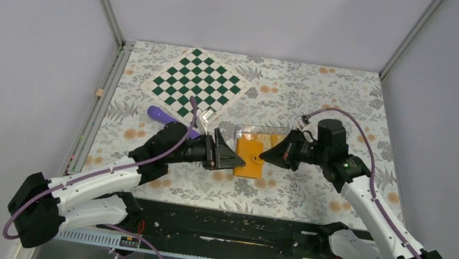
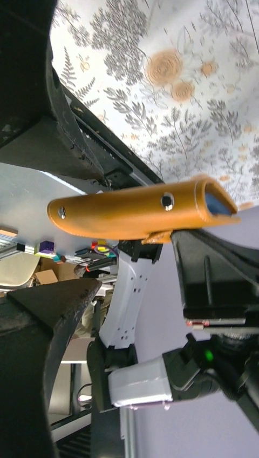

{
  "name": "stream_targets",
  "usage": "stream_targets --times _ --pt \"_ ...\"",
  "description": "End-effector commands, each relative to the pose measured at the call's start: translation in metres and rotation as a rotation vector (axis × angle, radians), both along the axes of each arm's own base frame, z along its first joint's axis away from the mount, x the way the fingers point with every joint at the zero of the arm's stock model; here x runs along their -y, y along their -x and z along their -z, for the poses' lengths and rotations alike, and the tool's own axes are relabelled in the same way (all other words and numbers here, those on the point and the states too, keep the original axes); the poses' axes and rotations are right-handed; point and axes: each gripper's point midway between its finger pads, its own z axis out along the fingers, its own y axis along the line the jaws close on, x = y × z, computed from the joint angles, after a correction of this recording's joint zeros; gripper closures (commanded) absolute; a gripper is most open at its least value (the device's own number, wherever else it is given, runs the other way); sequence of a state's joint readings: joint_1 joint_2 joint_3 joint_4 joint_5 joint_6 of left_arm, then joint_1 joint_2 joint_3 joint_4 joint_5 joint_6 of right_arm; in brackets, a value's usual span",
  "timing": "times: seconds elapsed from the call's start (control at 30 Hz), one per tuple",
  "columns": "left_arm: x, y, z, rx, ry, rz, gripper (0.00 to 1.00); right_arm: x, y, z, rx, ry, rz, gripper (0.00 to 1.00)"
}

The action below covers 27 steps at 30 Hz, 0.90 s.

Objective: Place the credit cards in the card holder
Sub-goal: Open the card holder at the center of the board.

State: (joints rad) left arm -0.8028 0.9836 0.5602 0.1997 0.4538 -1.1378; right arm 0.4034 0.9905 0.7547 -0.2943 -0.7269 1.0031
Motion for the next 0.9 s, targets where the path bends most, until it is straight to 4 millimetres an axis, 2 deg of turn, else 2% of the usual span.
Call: stream_targets --times 0.0,0.23,0.3,0.4,0.43,0.47,0.6,0.63,0.67,0.73,0.87 --pt "0.007 0.011 -0.036 0.098 0.131 0.092 0.36 -0.010 -0.002 -0.033 0.029 -0.084 -0.027 1.00" --pt "0.015 0.010 -0.035 0.094 0.123 0.120 0.47 -0.012 -0.003 -0.040 0.023 -0.109 -0.032 1.00" --pt "0.016 0.010 -0.034 0.091 0.120 0.120 0.59 -0.012 -0.003 -0.040 0.028 -0.109 -0.034 1.00" --pt "0.016 0.005 -0.031 0.085 0.106 0.093 0.88 -0.009 -0.001 -0.037 0.035 -0.067 -0.036 0.97" --pt "0.015 0.003 -0.029 0.083 0.093 0.077 0.94 -0.006 0.000 -0.034 0.042 -0.035 -0.035 0.91" --pt "0.013 0.000 -0.028 0.085 0.077 0.058 0.99 -0.002 0.001 -0.032 0.050 0.005 -0.035 0.80" --pt "0.005 -0.008 -0.014 0.092 -0.064 -0.009 1.00 0.023 0.006 -0.019 0.100 0.226 -0.046 0.33" --pt "0.002 -0.010 -0.012 0.102 -0.103 -0.024 1.00 0.031 0.007 -0.015 0.105 0.290 -0.053 0.24" --pt "-0.004 -0.011 0.000 0.081 -0.183 -0.048 1.00 0.038 0.010 -0.012 0.105 0.353 -0.068 0.19" --pt "-0.007 -0.011 0.003 0.088 -0.261 -0.063 1.00 0.048 0.012 -0.009 0.108 0.450 -0.093 0.14" --pt "-0.007 -0.006 0.020 0.056 -0.399 -0.062 1.00 0.044 0.016 -0.004 0.097 0.523 -0.142 0.13"
